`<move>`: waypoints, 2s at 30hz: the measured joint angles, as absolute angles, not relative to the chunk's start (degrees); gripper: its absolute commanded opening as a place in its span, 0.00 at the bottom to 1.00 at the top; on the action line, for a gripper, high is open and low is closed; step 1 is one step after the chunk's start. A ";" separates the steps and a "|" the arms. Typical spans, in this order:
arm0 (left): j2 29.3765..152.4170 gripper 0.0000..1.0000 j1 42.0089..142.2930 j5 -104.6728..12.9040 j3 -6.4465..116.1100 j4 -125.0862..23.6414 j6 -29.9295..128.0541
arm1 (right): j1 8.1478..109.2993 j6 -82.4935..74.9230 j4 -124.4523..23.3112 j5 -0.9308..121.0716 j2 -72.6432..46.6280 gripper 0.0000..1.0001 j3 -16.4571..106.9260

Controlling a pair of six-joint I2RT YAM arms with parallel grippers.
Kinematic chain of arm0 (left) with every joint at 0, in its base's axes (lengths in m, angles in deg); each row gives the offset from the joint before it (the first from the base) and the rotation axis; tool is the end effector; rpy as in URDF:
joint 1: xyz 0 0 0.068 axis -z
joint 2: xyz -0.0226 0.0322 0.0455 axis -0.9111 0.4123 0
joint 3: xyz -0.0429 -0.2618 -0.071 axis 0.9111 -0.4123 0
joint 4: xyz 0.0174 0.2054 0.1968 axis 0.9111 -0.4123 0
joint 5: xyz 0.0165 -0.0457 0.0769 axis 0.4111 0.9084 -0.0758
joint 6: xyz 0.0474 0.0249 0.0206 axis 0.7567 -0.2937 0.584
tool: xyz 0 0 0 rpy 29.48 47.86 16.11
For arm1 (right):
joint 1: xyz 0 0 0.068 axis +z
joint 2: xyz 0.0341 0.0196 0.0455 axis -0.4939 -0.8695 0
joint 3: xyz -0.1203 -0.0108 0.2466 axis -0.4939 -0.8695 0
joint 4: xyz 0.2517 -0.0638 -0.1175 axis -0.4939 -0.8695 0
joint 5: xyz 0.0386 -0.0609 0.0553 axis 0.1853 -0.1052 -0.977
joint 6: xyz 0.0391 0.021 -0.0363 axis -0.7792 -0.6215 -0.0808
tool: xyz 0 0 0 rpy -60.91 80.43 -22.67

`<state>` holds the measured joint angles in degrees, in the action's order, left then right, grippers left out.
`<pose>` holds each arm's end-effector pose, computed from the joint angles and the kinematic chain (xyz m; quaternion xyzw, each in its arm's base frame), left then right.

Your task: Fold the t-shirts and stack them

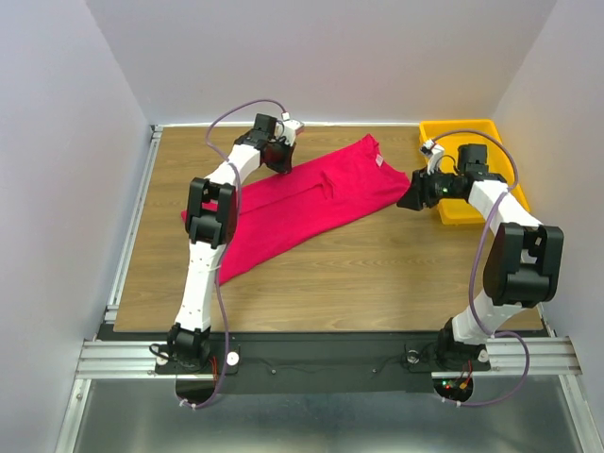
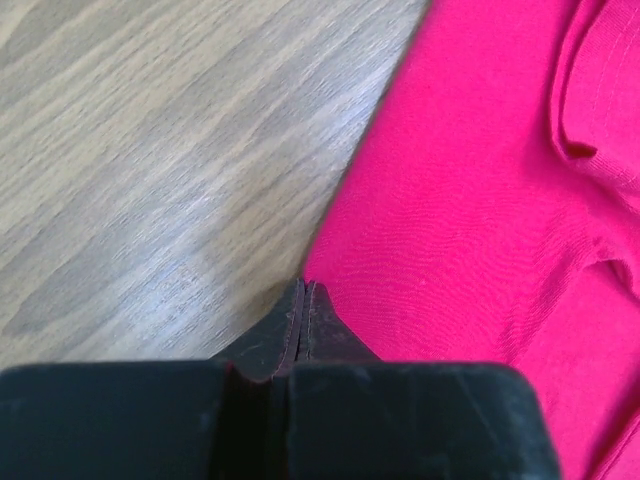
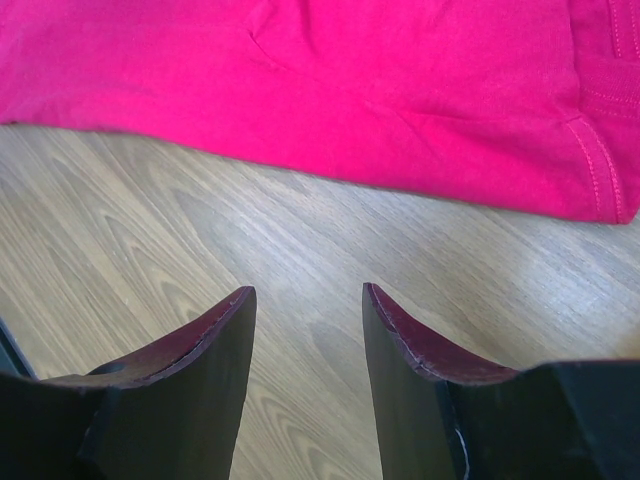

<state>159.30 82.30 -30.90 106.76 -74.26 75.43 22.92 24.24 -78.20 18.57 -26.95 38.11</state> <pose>0.5634 -0.1852 0.1627 0.3218 0.8359 -0.1900 0.4020 0.3707 -0.0124 0.2294 -0.2346 0.8438 0.3182 0.3628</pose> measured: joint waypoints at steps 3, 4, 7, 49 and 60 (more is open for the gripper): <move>158.86 0.00 81.81 -30.86 105.84 -73.78 74.47 | 22.92 24.24 -78.20 18.59 -27.15 0.53 38.11; 158.25 0.00 81.49 -30.97 104.81 -73.62 74.09 | 22.92 24.24 -78.20 18.59 -27.19 0.53 38.11; 156.39 0.00 80.09 -31.36 101.73 -72.99 73.16 | 22.92 24.24 -78.20 18.57 -27.21 0.53 38.11; 88.53 0.96 59.41 -42.90 46.63 -48.33 46.36 | 49.65 -32.00 -56.57 40.38 -56.09 0.55 55.38; 71.52 0.99 58.73 -44.15 32.33 -46.72 42.97 | 53.87 -50.20 -48.89 47.40 -59.82 0.37 56.86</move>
